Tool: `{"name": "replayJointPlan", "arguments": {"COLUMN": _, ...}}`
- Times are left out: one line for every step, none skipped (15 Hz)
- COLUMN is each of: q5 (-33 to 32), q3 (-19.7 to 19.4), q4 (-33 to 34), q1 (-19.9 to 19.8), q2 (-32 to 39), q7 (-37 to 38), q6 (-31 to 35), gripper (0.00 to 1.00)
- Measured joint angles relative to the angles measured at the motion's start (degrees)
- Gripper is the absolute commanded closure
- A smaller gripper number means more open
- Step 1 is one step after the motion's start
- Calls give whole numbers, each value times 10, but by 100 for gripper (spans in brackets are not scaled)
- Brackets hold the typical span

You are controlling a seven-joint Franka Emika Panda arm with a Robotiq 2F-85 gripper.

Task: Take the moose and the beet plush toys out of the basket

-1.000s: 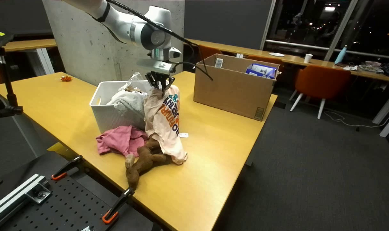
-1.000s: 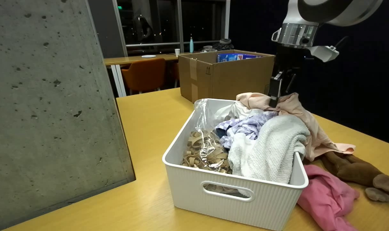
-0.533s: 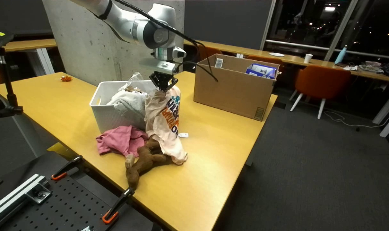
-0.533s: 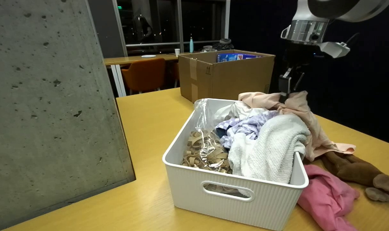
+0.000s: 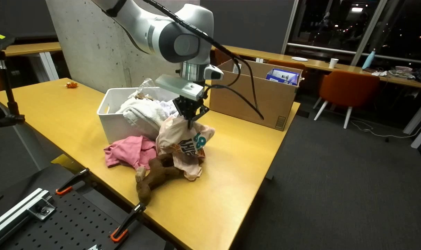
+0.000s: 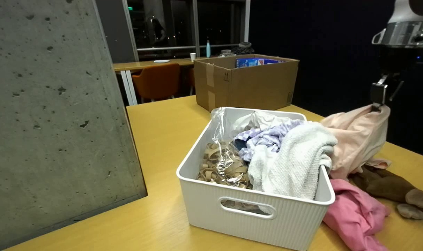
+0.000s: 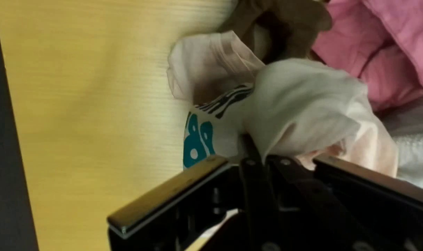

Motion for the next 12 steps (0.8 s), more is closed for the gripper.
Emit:
{"name": "replayJointPlan", "arguments": {"q5": 4, "q3": -5, "q4": -22, "q1": -9, "q2": -4, "q7": -2, "q6": 8, "gripper": 99}}
{"name": "replayJointPlan", "arguments": {"q5": 8, "q3": -9, "q4": -40, "q1": -15, "q2": -6, "q7": -3, "q6": 16, "gripper": 99}}
{"name": "replayJointPlan", "arguments": {"q5": 13, "q3": -11, "q4": -57, "q1": -21, "q2": -7, "q7": -3, "q6": 25, "gripper": 99}}
{"name": "replayJointPlan", "arguments": {"q5": 19, "q3": -12, "q4": -74, "q1": -26, "q2": -7, "q7": -4, "q6": 34, "gripper": 99}}
{"name": "replayJointPlan", "arguments": {"q5": 27, "q3": -12, "q4": -90, "q1": -31, "q2": -7, "q7": -5, "q6": 41, "gripper": 99}}
{"name": "replayJointPlan", "arguments": {"q5": 34, "q3": -12, "q4": -105, "q1": -36, "q2": -7, "q7": -5, "q6": 50, "gripper": 99}}
{"name": "replayJointPlan", "arguments": {"q5": 42, "q3": -13, "q4": -119, "q1": -41, "q2": -8, "q7": -6, "q6": 59, "gripper": 99}}
{"name": "replayJointPlan", "arguments": {"q5": 49, "q3": -15, "q4": -130, "q1": -46, "q2": -12, "q7": -9, "q6": 67, "gripper": 99}}
{"name": "replayJointPlan", "arguments": {"q5": 54, "q3": -17, "q4": -141, "q1": -52, "q2": -18, "q7": -11, "q6": 72, "gripper": 99}}
{"name": "replayJointPlan", "arguments": {"q5": 55, "q3": -22, "q4": -151, "q1": -57, "q2": -31, "q7": -12, "q6": 74, "gripper": 99}}
{"name": "replayJointPlan", "arguments": {"q5": 55, "q3": -30, "q4": -162, "q1": -62, "q2": -51, "q7": -13, "q6": 74, "gripper": 99}}
{"name": "replayJointPlan", "arguments": {"q5": 55, "q3": -38, "q4": -172, "q1": -67, "q2": -74, "q7": -15, "q6": 74, "gripper": 99}}
